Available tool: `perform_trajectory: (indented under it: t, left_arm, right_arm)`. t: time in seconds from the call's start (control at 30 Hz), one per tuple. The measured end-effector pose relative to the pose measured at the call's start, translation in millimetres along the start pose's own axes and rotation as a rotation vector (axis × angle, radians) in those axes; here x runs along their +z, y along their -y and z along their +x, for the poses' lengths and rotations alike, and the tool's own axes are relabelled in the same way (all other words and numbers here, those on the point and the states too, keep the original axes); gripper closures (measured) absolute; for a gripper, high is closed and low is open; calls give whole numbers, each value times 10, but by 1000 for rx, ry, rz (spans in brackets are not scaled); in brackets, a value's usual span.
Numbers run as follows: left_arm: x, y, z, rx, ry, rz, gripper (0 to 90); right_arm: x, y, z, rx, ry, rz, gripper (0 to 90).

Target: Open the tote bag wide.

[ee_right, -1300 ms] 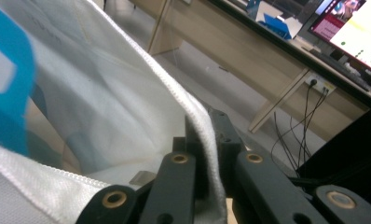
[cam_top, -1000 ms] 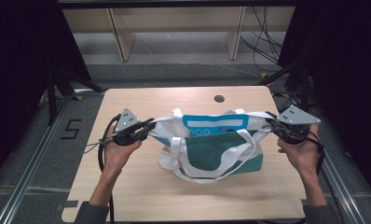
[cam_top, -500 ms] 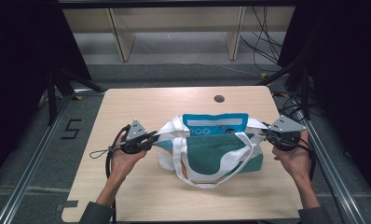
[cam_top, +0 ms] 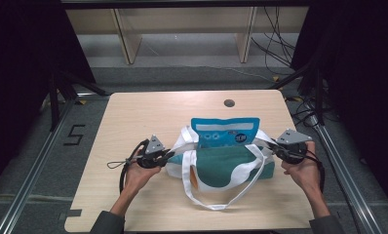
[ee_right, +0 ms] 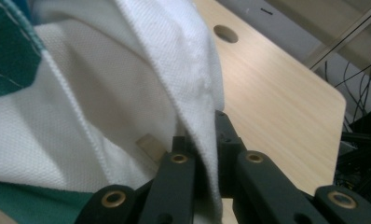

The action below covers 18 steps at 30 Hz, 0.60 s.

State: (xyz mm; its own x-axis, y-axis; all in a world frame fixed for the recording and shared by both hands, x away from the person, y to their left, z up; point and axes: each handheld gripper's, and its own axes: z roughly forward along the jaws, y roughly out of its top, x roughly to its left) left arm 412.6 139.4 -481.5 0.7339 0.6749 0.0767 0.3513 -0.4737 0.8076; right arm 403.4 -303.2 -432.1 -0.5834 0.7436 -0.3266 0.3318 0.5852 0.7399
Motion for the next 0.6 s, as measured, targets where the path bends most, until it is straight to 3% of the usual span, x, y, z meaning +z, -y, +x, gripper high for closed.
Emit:
perform_trajectory:
  t: [0.17, 0.2, 0.23, 0.27, 0.33, 0.37, 0.43, 0.5, 0.53, 0.6]
  left_arm:
    - [35, 31, -14, 24, -2, 22, 822]
    - [46, 43, -29, 8, 6, 18, 822]
    - [55, 48, -43, 11, 0, 18, 823]
    - [61, 47, -52, 21, -6, 20, 823]
    - [81, 45, -80, 28, -5, 26, 824]
    - [91, 47, -92, 42, -8, 37, 826]
    - [146, 75, -151, 28, -1, 52, 827]
    - [160, 81, -164, 31, -7, 57, 830]
    - [178, 87, -156, 62, -5, 68, 832]
    - [245, 135, -153, 64, -4, 82, 834]
  right_arm:
    - [59, 132, 59, -11, -16, 47, 879]
    - [75, 158, 68, 10, -18, 48, 878]
    - [88, 191, 61, 0, -26, 57, 879]
    - [107, 220, 77, 19, -28, 62, 879]
    - [147, 289, 114, 12, -30, 97, 878]
    - [175, 318, 119, -28, -26, 114, 878]
    - [208, 370, 159, -41, -23, 142, 879]
    - [220, 402, 183, -46, -21, 154, 879]
    - [223, 414, 196, -46, -19, 161, 879]
    - [264, 460, 204, -47, -29, 173, 880]
